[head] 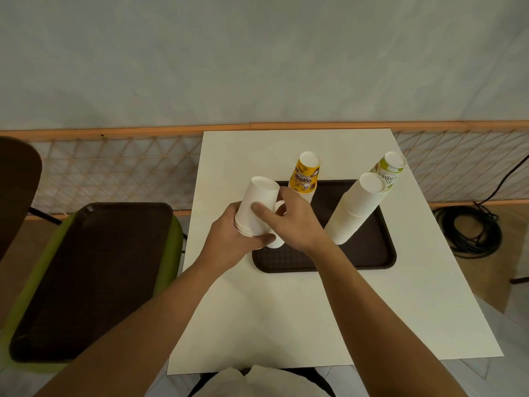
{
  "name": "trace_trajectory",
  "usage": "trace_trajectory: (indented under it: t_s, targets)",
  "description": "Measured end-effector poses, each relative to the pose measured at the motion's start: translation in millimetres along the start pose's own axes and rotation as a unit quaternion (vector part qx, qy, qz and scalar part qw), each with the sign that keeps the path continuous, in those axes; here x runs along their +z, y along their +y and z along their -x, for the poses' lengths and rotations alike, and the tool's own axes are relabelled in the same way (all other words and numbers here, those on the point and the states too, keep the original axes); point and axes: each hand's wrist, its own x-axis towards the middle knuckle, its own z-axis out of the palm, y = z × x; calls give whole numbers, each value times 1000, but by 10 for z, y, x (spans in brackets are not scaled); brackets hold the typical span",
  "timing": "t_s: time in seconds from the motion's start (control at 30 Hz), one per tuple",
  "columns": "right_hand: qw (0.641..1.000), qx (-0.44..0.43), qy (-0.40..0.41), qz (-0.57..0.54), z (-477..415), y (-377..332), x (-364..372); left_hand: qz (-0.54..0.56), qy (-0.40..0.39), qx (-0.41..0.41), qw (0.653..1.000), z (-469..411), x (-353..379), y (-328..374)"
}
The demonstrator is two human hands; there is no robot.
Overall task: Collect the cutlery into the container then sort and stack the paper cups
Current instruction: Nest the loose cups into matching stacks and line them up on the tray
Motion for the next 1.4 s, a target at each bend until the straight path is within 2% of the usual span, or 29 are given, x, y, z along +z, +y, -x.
trace_trajectory:
  t_s: [0.07,0.17,0.33,0.47,0.53,0.63,0.77,0.9,1.1,1.27,1.33,1.4]
  targets:
    - [999,-3,-42,-5,-28,1,11,9,-6,11,1000,-1,-8,37]
    - [999,-9,-34,-21,-18,31,41,17,-16,23,999,-13,-27,66]
    - [998,1,40,-55,20,59,129,48,-35,37,998,0,-65,41]
    - [987,15,131,-86,17,36,53,90,-59,41,993,9,-144,42]
    - [980,5,181,-79,-14,21,-48,118,-54,27,991,6,-185,43]
    - [978,-10,207,-30,-89,4,-163,129,-39,10,991,-4,-224,58]
    - [980,-17,195,40,-183,141,-106,116,-14,8,993,-20,-207,89]
    - [985,25,143,88,-233,398,114,96,1,-2,995,-49,-158,108]
    - [984,59,95,139,-244,636,326,26,-19,-8,999,-95,-74,127]
    - [979,71,-5,192,-242,462,40,-2,0,19,1000,-186,-12,173]
    - [980,52,8,190,-212,305,-180,-7,19,34,999,-238,1,196]
    - [979,-8,104,174,-233,109,-419,-31,27,56,998,-286,21,230]
